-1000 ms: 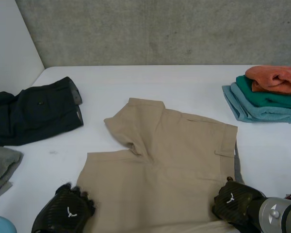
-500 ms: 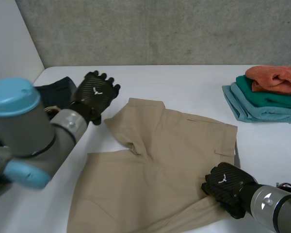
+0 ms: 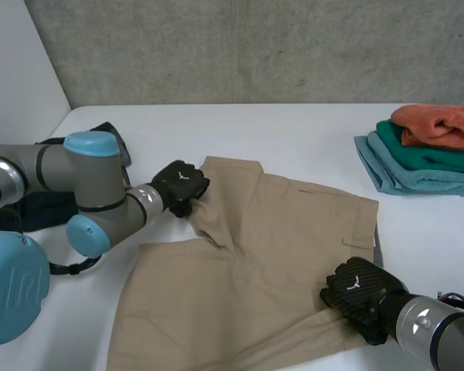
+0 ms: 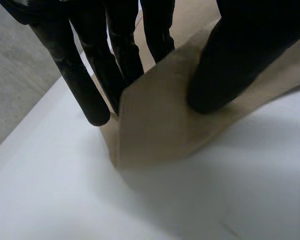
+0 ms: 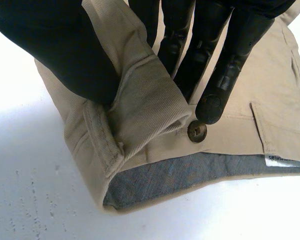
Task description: Fold the laundry.
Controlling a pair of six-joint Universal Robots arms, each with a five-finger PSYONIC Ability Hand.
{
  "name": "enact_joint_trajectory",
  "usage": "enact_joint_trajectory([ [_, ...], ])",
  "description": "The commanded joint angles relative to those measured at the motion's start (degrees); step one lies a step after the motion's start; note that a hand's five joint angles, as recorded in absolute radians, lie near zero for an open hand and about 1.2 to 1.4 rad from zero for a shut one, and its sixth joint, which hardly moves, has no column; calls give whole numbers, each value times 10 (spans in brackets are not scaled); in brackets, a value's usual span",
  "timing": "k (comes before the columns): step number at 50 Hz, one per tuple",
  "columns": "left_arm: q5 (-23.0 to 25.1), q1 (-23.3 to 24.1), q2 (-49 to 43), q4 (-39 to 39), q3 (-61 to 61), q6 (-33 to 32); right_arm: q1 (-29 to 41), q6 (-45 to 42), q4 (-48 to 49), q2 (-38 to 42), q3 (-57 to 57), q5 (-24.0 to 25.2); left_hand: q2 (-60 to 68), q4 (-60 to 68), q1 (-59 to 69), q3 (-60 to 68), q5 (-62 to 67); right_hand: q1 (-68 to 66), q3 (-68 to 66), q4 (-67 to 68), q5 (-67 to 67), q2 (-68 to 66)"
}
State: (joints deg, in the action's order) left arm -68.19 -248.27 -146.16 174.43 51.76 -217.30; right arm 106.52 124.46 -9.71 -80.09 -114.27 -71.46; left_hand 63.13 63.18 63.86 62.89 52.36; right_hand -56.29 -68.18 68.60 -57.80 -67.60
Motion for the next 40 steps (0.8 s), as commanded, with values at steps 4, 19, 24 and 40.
enact_joint_trajectory([
  [4,-61,0,53,-5,43,1,0,0,3,0,0,0,169,168,161,171,176,-237,-118,114,-122,-124],
  [19,-179,-13,142,96,219,5,-1,0,2,0,-3,-1,169,168,161,171,176,-237,-118,114,-122,-124],
  [24,-184,-20,156,101,250,5,0,0,2,0,-5,-1,111,110,103,113,118,-237,-118,114,-122,-124],
  [40,-186,-12,314,101,362,9,2,41,21,-2,4,2,-255,-255,-262,-253,-247,-237,-118,114,-122,-124],
])
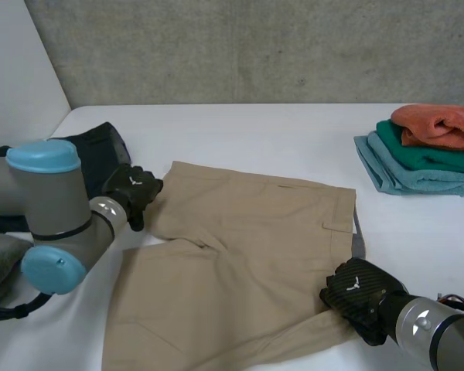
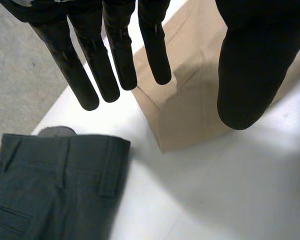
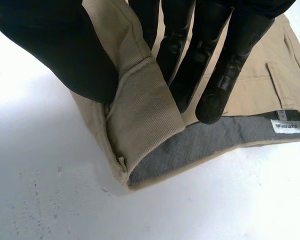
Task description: Fold the laundry.
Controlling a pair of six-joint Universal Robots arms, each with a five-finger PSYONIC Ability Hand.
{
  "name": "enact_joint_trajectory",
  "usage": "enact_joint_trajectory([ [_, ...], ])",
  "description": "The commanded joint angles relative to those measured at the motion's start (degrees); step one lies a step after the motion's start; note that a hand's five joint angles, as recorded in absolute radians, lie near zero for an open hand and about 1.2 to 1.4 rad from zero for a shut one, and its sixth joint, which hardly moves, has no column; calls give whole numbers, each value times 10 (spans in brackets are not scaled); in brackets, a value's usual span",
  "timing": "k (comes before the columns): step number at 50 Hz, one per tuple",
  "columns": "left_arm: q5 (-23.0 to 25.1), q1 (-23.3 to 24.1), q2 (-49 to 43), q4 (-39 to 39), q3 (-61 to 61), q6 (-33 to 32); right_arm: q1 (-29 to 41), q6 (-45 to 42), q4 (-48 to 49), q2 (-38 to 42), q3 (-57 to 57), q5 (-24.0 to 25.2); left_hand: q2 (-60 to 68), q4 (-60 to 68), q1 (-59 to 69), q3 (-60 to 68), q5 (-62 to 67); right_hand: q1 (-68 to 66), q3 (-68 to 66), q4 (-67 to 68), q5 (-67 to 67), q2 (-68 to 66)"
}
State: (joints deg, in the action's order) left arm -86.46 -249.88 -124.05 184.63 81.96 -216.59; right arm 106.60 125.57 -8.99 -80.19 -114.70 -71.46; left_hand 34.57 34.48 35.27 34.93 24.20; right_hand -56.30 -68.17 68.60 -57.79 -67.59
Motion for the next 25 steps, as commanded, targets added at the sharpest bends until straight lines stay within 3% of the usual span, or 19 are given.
enact_joint_trajectory([
  [1,-4,4,127,-1,85,7,1,34,14,-1,11,2,31,32,24,27,34,-237,-118,114,-122,-124],
  [7,-4,7,248,-10,173,76,0,91,23,0,33,16,34,35,27,30,38,-237,-118,114,-122,-124],
  [12,-6,25,341,-79,238,146,-3,156,27,29,55,33,36,37,29,32,39,-237,-118,114,-122,-124],
  [19,-9,58,377,-203,293,196,-3,211,39,59,66,55,37,38,30,34,41,-237,-118,114,-122,-124],
  [25,-20,101,374,-228,328,223,-3,221,71,59,58,51,37,38,30,34,41,-237,-118,114,-122,-124],
])
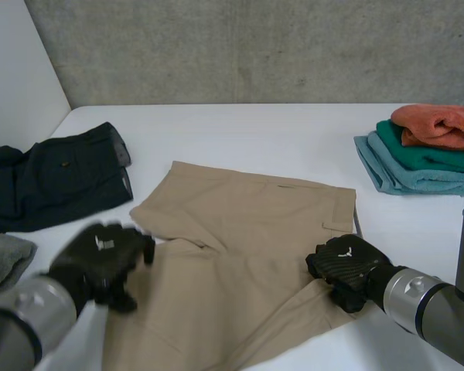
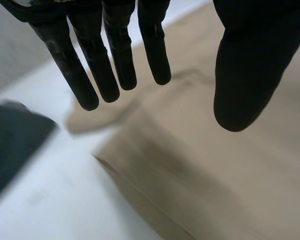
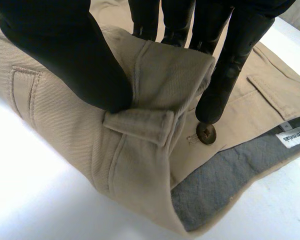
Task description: Fold the laundry.
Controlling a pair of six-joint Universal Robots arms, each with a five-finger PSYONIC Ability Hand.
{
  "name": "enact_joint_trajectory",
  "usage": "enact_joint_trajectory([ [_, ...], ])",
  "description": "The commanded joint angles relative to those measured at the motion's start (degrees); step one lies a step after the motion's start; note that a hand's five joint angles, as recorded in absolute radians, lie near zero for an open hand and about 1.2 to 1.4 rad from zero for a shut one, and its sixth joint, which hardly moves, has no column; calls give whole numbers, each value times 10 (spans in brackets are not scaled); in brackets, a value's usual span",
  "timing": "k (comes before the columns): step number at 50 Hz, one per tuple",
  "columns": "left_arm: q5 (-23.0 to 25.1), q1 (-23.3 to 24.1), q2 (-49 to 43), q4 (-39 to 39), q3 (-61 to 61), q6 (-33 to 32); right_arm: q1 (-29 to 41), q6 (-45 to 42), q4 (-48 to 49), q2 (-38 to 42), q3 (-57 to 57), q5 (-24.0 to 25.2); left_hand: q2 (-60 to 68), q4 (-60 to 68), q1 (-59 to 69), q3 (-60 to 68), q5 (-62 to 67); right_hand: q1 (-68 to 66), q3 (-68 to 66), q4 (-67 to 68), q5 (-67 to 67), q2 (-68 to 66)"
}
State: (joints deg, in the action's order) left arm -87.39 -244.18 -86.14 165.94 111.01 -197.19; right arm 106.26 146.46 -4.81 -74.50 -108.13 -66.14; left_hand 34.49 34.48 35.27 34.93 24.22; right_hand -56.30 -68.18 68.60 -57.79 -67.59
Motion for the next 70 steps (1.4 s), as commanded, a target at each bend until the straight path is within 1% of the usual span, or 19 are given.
enact_joint_trajectory([
  [1,-12,47,-5,-40,43,33,0,19,34,2,-9,-2,38,38,30,34,41,-237,-118,114,-122,-124],
  [8,-32,55,-14,-9,70,50,-27,57,61,1,-10,-1,38,38,30,34,41,-237,-118,114,-122,-124],
  [22,-67,84,-82,46,72,49,-57,52,66,1,-19,-2,40,40,32,35,42,-237,-118,114,-122,-124],
  [24,-79,87,-89,54,69,48,-56,49,64,1,-23,-2,107,107,99,102,109,-237,-118,114,-122,-124],
  [25,-94,90,-90,62,67,48,-56,49,64,0,-24,-2,250,250,243,246,253,-237,-118,114,-122,-124],
  [27,-113,92,-88,74,66,49,-57,49,64,-2,-25,-1,279,279,271,274,281,-237,-118,114,-122,-124],
  [30,-134,99,-87,88,65,47,-55,49,63,-11,-26,-3,250,250,242,246,253,-237,-118,114,-122,-124],
  [31,-135,104,-87,88,65,44,-56,50,63,-13,-27,-2,283,283,276,279,286,-237,-118,114,-122,-124],
  [33,-142,123,-87,88,64,42,-57,49,63,-18,-28,2,454,454,446,450,457,-237,-118,114,-122,-124],
  [39,-144,144,-64,83,54,39,-54,38,48,-21,-28,2,455,455,447,451,458,-237,-118,114,-122,-124],
  [43,-142,140,-9,50,57,23,-56,-27,-11,-45,-30,3,455,455,447,451,458,-237,-118,114,-122,-124],
  [47,-139,141,26,-21,65,-20,-65,-178,-146,-109,-51,4,455,455,447,451,458,-237,-118,114,-122,-124],
  [49,-135,142,47,-65,76,-46,-75,-227,-198,-129,-60,3,455,455,447,451,458,-237,-118,114,-122,-124],
  [54,-133,146,79,-120,104,-103,-137,-373,-364,-185,-95,-2,455,455,447,451,458,-237,-118,114,-122,-124],
  [58,-135,140,82,-125,105,-157,-183,-449,-405,-197,-96,9,455,455,447,451,458,-237,-118,114,-122,-124],
  [61,-135,122,71,-96,83,-180,-202,-458,-393,-199,-89,28,455,455,447,451,458,-237,-118,114,-122,-124],
  [65,-135,95,16,11,34,-188,-196,-383,-329,-165,-49,72,455,455,447,451,458,-237,-118,114,-122,-124],
  [68,-135,91,-49,100,-15,-189,-162,-325,-281,-125,-14,64,455,455,447,451,458,-237,-118,114,-122,-124],
  [70,-135,92,-83,134,-42,-190,-120,-277,-233,-89,23,37,455,455,447,451,458,-237,-118,114,-122,-124],
])
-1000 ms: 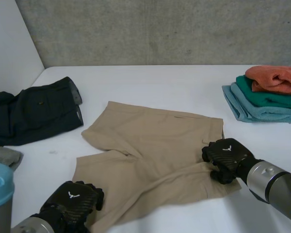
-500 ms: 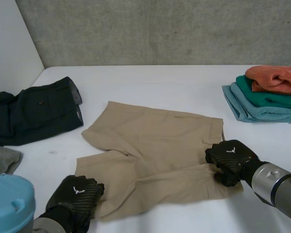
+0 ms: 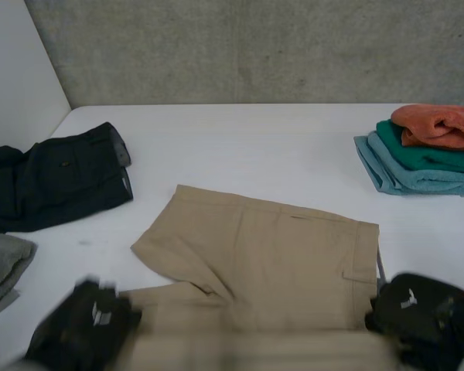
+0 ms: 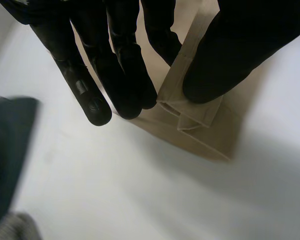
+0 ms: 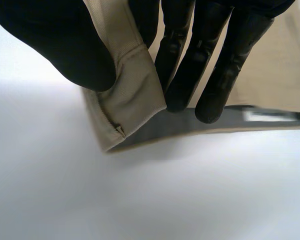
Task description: Fold the laundry.
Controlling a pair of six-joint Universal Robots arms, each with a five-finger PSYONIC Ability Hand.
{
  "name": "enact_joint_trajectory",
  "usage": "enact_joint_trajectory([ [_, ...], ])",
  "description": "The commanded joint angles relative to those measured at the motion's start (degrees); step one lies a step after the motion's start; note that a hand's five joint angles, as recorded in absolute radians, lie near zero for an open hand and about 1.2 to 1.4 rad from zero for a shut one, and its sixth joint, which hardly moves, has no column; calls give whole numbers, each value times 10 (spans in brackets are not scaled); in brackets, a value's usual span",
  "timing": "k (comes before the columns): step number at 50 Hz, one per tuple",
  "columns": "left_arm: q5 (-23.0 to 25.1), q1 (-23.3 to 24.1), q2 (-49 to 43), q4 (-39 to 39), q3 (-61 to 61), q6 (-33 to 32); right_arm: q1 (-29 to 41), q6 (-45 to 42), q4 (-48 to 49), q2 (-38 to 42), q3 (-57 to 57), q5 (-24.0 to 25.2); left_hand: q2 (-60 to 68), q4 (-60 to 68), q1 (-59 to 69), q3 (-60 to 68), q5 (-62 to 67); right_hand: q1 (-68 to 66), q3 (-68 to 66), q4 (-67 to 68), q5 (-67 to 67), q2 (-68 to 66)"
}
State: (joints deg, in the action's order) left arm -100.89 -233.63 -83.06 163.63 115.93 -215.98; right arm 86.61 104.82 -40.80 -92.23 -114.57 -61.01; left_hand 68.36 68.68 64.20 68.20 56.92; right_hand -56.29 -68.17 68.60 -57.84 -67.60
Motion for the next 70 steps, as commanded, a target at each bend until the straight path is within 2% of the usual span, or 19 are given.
enact_joint_trajectory([
  [1,-2,-14,-151,189,-119,-2,87,151,140,99,97,-26,116,113,158,118,131,-237,-118,114,-122,-124],
  [7,-8,-15,-277,264,-241,-2,136,189,238,162,160,-121,116,113,158,118,131,-237,-118,114,-122,-124],
  [11,-8,-17,-351,293,-322,-3,152,195,308,205,191,-161,116,113,158,118,131,-237,-118,114,-122,-124],
  [17,-9,-18,-458,306,-431,-7,172,211,406,259,232,-193,116,113,158,118,131,-237,-118,114,-122,-124],
  [22,-7,-18,-518,310,-480,-38,187,214,473,303,263,-205,116,113,158,118,131,-237,-118,114,-122,-124],
  [23,-6,-19,-527,314,-489,-51,189,217,481,310,269,-206,-138,-141,-97,-137,-124,-237,-118,114,-122,-124],
  [24,-7,-18,-533,316,-492,-56,190,219,485,317,275,-207,-359,-362,-317,-357,-345,-134,-16,11,-19,-21],
  [25,-9,-17,-538,317,-496,-61,192,223,493,328,282,-211,-536,-539,-494,-534,-522,403,522,-526,518,516],
  [26,-11,-18,-539,324,-500,-67,191,226,492,330,284,-213,-584,-587,-542,-582,-569,463,582,-586,578,576],
  [32,-41,-5,-529,338,-487,-68,185,281,499,315,270,-219,-584,-587,-542,-582,-569,463,582,-586,578,576],
  [36,-58,4,-477,335,-442,-66,176,339,489,240,228,-206,-584,-587,-542,-582,-569,463,582,-586,578,576],
  [37,-58,4,-463,335,-429,-64,166,357,485,199,201,-192,-584,-587,-542,-582,-569,463,582,-586,578,576],
  [41,-55,4,-398,334,-353,-40,136,400,450,128,131,-134,-580,-583,-538,-578,-565,463,582,-586,578,576],
  [46,-51,4,-324,335,-261,33,102,416,392,107,56,-83,-578,-581,-537,-576,-564,463,582,-586,578,576],
  [51,-49,5,-292,335,-214,86,61,413,400,94,-21,-49,-578,-581,-537,-576,-564,463,582,-586,578,576],
  [62,-51,3,-283,343,-178,101,45,416,492,114,-60,-35,-576,-580,-535,-575,-562,230,349,-353,346,343],
  [65,-51,2,-283,344,-176,101,45,416,512,135,-60,-36,-576,-580,-535,-575,-562,74,193,-197,189,187],
  [67,-51,1,-284,343,-176,101,45,415,524,148,-60,-36,-576,-580,-535,-575,-562,-137,-18,14,-22,-24],
  [70,-52,0,-285,343,-175,101,45,414,530,161,-58,-37,-578,-581,-537,-576,-564,-237,-118,114,-121,-124],
])
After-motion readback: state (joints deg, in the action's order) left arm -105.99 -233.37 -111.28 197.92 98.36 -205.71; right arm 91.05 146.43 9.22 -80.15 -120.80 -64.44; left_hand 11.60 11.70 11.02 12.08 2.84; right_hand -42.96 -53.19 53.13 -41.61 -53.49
